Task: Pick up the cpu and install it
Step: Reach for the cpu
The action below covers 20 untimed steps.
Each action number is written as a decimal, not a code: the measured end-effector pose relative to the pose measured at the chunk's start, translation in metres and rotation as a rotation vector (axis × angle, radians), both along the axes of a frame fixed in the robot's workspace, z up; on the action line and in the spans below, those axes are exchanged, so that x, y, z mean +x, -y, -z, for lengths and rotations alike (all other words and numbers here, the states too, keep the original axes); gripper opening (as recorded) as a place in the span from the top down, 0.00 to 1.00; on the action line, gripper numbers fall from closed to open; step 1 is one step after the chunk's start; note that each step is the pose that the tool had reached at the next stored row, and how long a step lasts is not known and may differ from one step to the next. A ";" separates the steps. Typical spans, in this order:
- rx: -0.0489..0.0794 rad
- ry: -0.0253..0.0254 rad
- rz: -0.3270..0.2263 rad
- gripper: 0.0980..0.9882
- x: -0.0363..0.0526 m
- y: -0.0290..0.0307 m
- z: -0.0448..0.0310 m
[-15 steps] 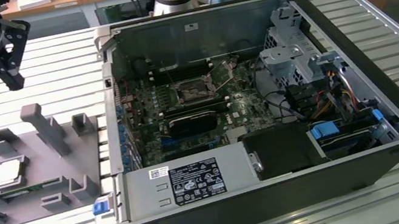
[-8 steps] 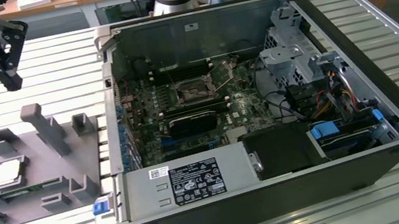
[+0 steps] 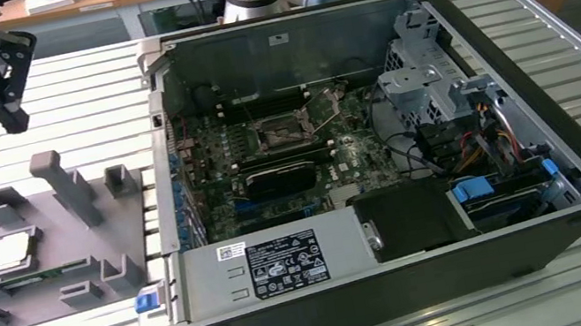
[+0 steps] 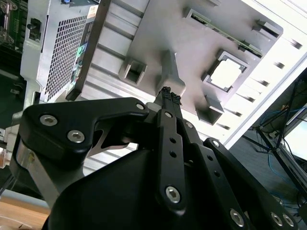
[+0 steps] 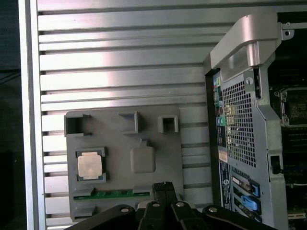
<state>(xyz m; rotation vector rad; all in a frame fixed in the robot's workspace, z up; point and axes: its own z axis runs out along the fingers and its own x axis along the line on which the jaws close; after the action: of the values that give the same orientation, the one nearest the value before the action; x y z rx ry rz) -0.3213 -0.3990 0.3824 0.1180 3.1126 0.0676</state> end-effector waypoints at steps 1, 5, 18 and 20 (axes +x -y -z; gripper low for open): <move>0.000 0.0000 0.000 0.99 -0.0005 0.0000 0.0000; 0.000 0.0000 0.000 0.99 -0.0024 0.0000 0.0002; 0.000 -0.0001 0.000 0.99 -0.0085 0.0000 0.0006; 0.000 -0.0001 0.000 0.99 -0.0094 0.0000 0.0007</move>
<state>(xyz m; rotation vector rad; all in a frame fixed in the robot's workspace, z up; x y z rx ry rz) -0.3306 -0.3990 0.3817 0.1179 3.1126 0.0676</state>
